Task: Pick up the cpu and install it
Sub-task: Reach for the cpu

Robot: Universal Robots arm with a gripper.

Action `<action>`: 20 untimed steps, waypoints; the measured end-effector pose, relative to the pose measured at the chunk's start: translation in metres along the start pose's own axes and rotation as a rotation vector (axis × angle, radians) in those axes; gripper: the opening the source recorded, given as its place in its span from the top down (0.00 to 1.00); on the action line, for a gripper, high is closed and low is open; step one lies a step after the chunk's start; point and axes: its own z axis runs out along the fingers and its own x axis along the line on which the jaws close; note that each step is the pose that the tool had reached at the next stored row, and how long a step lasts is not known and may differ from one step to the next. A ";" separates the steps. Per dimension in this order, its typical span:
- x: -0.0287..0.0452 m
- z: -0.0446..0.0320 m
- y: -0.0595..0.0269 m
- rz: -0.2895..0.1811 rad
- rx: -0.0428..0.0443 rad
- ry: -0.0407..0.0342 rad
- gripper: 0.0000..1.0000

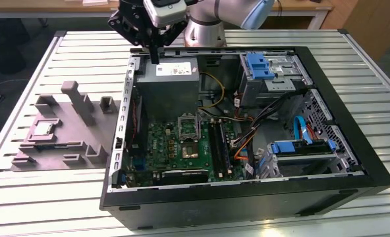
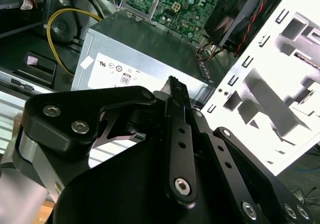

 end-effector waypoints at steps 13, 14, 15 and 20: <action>0.0242 0.0104 -0.0023 0.000 0.0001 0.0001 0.89; 0.0243 0.0105 -0.0023 0.000 0.0002 0.0001 0.89; 0.0244 0.0105 -0.0023 0.000 0.0001 0.0001 0.89; 0.0250 0.0109 -0.0024 0.000 0.0001 0.0001 0.89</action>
